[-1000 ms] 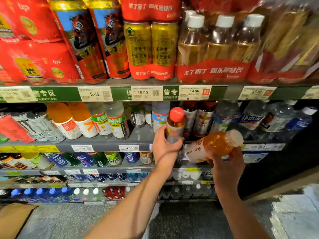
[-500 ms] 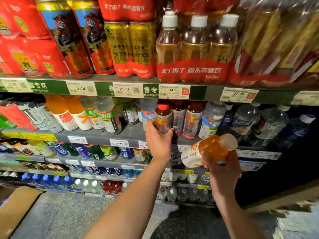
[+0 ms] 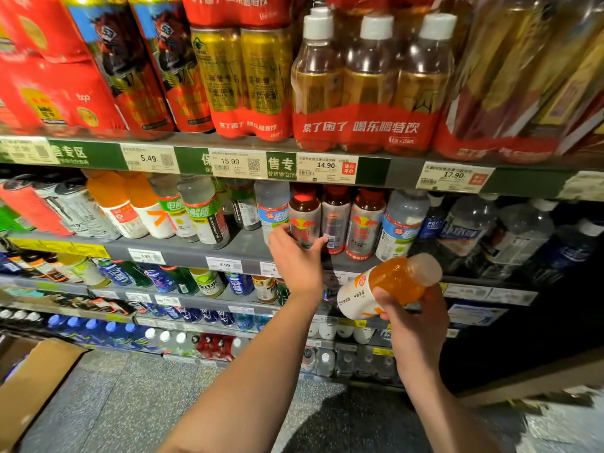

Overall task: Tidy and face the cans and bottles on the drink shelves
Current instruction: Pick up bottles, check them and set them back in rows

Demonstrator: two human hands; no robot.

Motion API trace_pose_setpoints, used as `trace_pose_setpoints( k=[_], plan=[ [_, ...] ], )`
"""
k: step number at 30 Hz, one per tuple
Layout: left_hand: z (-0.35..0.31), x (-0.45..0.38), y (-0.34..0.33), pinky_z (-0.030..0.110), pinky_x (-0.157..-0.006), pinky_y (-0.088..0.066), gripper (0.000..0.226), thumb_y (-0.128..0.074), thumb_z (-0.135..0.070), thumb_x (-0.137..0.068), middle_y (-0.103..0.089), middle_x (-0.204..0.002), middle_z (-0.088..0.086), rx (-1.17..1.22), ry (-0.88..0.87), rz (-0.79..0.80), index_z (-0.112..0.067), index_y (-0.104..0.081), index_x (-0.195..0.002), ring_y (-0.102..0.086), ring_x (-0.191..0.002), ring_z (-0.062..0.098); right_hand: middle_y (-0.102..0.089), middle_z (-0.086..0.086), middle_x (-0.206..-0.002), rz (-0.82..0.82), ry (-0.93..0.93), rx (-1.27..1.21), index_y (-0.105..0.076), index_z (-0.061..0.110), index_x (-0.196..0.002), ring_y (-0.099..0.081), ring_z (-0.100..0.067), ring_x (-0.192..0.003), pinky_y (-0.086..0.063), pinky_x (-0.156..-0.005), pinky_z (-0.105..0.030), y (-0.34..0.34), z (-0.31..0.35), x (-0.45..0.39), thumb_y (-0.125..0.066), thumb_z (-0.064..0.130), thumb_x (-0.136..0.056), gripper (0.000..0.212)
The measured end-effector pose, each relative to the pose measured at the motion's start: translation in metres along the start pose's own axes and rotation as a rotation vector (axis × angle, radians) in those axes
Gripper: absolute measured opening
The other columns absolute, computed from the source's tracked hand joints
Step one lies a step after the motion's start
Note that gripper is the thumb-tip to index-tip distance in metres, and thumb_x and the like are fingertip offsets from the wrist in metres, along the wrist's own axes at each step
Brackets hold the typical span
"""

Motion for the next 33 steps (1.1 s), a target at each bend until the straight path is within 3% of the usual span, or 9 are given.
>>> trace_pose_setpoints(
  k=[6, 9, 13, 19, 26, 29, 31, 33],
  plan=[
    [0.005, 0.007, 0.000, 0.029, -0.098, -0.045, 0.065, -0.087, -0.023, -0.075, -0.060, -0.122, -0.001, 0.031, 0.013, 0.023, -0.014, -0.054, -0.130, -0.055, -0.116, 0.018, -0.069, -0.003, -0.114, -0.025, 0.016, 0.022, -0.060, 0.022, -0.125, -0.066, -0.023, -0.107, -0.056, -0.083, -0.060, -0.005, 0.005, 0.000, -0.082, 0.055, -0.056, 0.080],
    [0.009, -0.001, -0.005, 0.037, -0.103, -0.047, 0.067, -0.083, -0.023, -0.080, -0.062, -0.128, -0.003, 0.027, 0.031, 0.075, -0.018, -0.051, -0.139, -0.057, -0.120, 0.017, -0.070, -0.003, -0.114, -0.022, 0.023, 0.009, -0.059, 0.017, -0.128, -0.067, -0.022, -0.107, -0.056, -0.082, -0.062, -0.012, 0.008, 0.001, -0.083, 0.053, -0.056, 0.084],
    [0.008, -0.011, -0.008, 0.039, -0.104, -0.048, 0.067, -0.082, -0.024, -0.080, -0.062, -0.131, -0.004, 0.014, 0.053, 0.128, -0.020, -0.051, -0.140, -0.058, -0.122, 0.015, -0.070, -0.006, -0.112, 0.008, 0.049, -0.009, -0.057, 0.010, -0.131, -0.068, -0.019, -0.103, -0.057, -0.077, -0.061, -0.025, 0.014, 0.005, -0.082, 0.051, -0.057, 0.088],
    [0.010, -0.010, -0.009, 0.036, -0.106, -0.046, 0.070, -0.082, -0.029, -0.078, -0.058, -0.132, -0.005, 0.044, -0.009, 0.219, -0.020, -0.047, -0.138, -0.054, -0.124, 0.014, -0.072, 0.011, -0.093, 0.012, 0.057, 0.004, -0.057, 0.005, -0.125, -0.070, -0.003, -0.087, -0.061, -0.068, -0.049, -0.044, 0.021, 0.010, -0.078, 0.050, -0.057, 0.085],
    [0.015, -0.021, -0.008, 0.035, -0.097, -0.052, 0.058, -0.081, -0.027, -0.080, -0.066, -0.118, -0.008, 0.136, 0.005, 0.323, -0.025, -0.052, -0.130, -0.062, -0.109, 0.009, -0.069, 0.007, -0.102, -0.049, 0.030, 0.105, -0.059, 0.027, -0.117, -0.066, -0.016, -0.097, -0.056, -0.081, -0.057, -0.057, 0.015, 0.016, -0.079, 0.052, -0.060, 0.065],
    [0.024, -0.030, 0.001, 0.036, -0.091, -0.056, 0.046, -0.075, -0.025, -0.085, -0.069, -0.104, -0.011, 0.152, -0.046, 0.392, -0.022, -0.059, -0.127, -0.064, -0.093, 0.005, -0.068, 0.002, -0.106, -0.061, 0.035, 0.118, -0.058, 0.022, -0.122, -0.064, -0.011, -0.099, -0.057, -0.086, -0.046, -0.062, 0.018, 0.019, -0.077, 0.054, -0.060, 0.072],
    [0.031, -0.039, 0.023, 0.042, -0.086, -0.056, 0.030, -0.074, -0.024, -0.086, -0.068, -0.093, -0.010, 0.206, -0.069, 0.299, -0.021, -0.065, -0.114, -0.065, -0.085, 0.011, -0.068, -0.002, -0.108, -0.070, 0.060, 0.130, -0.058, 0.016, -0.123, -0.064, -0.005, -0.096, -0.056, -0.084, -0.032, -0.067, 0.021, 0.022, -0.074, 0.057, -0.061, 0.076],
    [0.038, -0.052, 0.049, 0.047, -0.088, -0.052, 0.037, -0.080, -0.026, -0.080, -0.060, -0.098, -0.002, 0.235, -0.069, 0.112, -0.017, -0.059, -0.109, -0.060, -0.093, 0.022, -0.068, -0.002, -0.108, -0.098, 0.064, 0.141, -0.057, 0.017, -0.123, -0.064, -0.009, -0.098, -0.057, -0.085, -0.040, -0.071, 0.023, 0.025, -0.075, 0.056, -0.063, 0.073]
  ],
)
Point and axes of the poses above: each hand's wrist, its own x-axis away from the middle knuckle, its own y-axis out of the back of the hand, z = x × y, the point moved 9 cm from there along -x, towards the middle knuckle
